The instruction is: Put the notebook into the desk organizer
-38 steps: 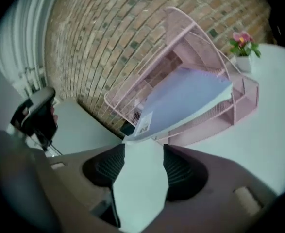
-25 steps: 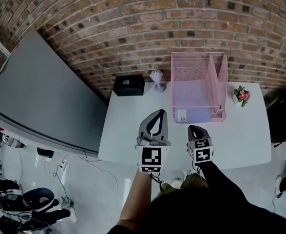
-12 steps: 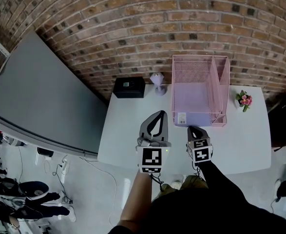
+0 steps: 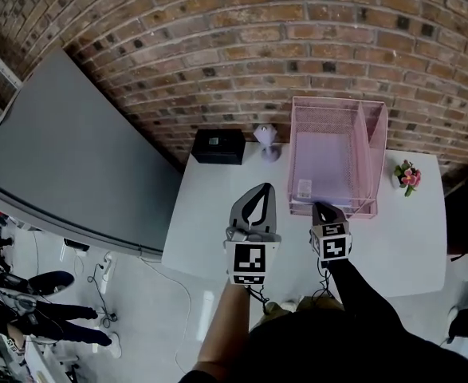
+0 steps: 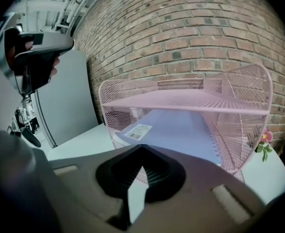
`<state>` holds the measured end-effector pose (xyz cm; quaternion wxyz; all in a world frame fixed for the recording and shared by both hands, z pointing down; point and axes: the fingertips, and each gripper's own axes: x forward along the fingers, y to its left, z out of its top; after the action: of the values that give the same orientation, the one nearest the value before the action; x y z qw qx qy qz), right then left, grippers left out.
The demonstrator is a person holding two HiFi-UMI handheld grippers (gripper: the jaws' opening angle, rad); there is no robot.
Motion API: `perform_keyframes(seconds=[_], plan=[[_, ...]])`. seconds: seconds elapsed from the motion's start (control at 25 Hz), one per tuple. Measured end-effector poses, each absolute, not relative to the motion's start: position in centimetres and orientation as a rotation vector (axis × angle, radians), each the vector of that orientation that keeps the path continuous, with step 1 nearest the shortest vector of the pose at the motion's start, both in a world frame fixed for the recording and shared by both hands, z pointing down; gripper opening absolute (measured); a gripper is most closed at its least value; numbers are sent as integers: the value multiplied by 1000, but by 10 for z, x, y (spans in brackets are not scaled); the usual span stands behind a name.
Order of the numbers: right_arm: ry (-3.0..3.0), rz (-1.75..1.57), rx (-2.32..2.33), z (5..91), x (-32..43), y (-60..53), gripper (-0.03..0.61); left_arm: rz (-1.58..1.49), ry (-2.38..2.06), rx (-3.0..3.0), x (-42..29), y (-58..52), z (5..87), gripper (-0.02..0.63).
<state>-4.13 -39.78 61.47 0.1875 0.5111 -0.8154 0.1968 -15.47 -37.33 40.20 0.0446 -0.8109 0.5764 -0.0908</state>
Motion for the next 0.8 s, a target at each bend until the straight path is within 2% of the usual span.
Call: perform_keyframes(seconds=[0.8], plan=[[-2296,524,1510,604,-42,-415,0,-303,1782,-2472,-175,-368,406,8]])
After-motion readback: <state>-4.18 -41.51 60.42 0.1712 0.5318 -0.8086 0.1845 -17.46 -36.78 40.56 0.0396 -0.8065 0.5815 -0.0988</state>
